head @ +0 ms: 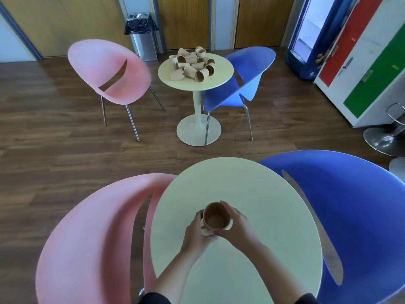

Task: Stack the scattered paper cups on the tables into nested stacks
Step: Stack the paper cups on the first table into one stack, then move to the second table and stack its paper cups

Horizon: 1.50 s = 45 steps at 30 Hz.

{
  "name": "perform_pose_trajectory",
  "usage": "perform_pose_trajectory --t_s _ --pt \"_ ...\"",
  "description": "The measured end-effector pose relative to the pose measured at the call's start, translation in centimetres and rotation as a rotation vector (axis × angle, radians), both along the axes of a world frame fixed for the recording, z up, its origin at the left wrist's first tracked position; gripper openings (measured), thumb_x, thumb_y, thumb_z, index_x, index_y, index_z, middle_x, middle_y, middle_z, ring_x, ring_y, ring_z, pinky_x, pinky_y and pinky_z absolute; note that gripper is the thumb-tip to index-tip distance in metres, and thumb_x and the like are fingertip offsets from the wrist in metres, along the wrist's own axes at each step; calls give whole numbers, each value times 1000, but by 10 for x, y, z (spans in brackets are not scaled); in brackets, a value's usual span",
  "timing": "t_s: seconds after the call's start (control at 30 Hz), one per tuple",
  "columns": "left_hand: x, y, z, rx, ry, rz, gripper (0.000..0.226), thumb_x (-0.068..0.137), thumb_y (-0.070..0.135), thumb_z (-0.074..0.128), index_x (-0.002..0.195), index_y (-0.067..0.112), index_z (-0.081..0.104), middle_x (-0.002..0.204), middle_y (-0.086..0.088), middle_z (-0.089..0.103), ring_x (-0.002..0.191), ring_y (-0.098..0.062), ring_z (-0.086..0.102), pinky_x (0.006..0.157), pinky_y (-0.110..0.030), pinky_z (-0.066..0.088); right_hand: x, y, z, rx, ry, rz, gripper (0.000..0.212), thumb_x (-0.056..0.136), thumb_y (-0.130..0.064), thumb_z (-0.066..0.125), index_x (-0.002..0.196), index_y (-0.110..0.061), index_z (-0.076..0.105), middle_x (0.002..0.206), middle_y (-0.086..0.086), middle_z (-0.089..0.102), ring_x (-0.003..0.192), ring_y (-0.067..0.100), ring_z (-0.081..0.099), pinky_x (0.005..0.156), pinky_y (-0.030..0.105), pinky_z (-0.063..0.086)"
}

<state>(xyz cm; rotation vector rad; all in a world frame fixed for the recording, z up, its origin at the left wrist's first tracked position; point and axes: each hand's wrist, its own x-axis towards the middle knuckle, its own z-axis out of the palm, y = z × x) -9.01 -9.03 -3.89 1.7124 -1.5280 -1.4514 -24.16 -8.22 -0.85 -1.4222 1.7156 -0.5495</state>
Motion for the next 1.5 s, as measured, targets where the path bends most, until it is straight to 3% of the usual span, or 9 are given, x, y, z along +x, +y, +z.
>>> perform_pose_trajectory --t_s 0.27,0.47,0.77,0.93,1.07,1.13,1.23,1.4,1.5 --pt "-15 7 0 34 32 -30 60 72 12 82 113 37 47 107 15 66 95 -4 69 69 -5 48 -14 11 -1 14 -33 -36 92 65 -43 81 144 -31 34 140 -11 46 126 8 43 94 15 33" --pt "-37 15 -1 32 9 -72 59 71 17 84 110 39 46 103 5 70 95 -6 68 67 -4 45 -36 25 0 22 -20 -82 90 65 -39 83 142 -33 36 138 -11 48 123 7 44 90 15 32" --pt "-53 26 2 40 7 -124 60 72 17 84 112 36 44 98 4 68 94 -8 67 64 -2 44 -54 40 -1 33 -21 -113 93 64 -36 85 143 -30 36 137 -6 49 122 10 45 90 15 31" --pt "-52 28 4 43 13 -135 60 73 19 84 114 37 44 104 14 63 99 -11 66 76 -14 48 -54 42 -1 45 -8 -98 91 68 -36 82 144 -32 33 139 -7 47 123 10 44 89 16 30" --pt "-53 28 11 13 -28 -166 61 74 19 82 123 24 46 110 9 62 108 -15 60 82 -20 45 -53 43 -1 41 -12 -86 91 69 -34 81 145 -32 31 142 -9 43 127 10 41 93 16 30" --pt "-51 26 16 8 -53 -200 74 73 24 83 134 21 40 125 7 57 122 -16 53 91 -21 42 -55 44 -1 34 -15 -77 92 69 -35 81 145 -33 30 149 -10 35 133 8 35 100 16 27" --pt "-45 18 31 2 -93 -250 103 71 44 81 151 22 21 155 8 32 143 -11 29 111 -25 30 -60 40 7 23 -41 -84 92 72 -43 78 146 -39 24 154 -15 22 140 6 25 105 19 22" --pt "-41 -18 88 -224 -126 -210 99 75 59 71 152 34 15 159 14 22 145 -6 23 118 -31 25 -72 11 60 -156 -54 -168 79 80 -44 69 147 -33 27 156 -13 19 141 6 22 107 19 19" --pt "-53 -49 139 -402 -101 -167 89 82 50 70 152 34 17 159 12 23 146 -8 24 115 -27 26 -83 -12 115 -281 25 -179 73 86 -46 61 148 -33 24 156 -14 15 141 7 22 104 21 23"
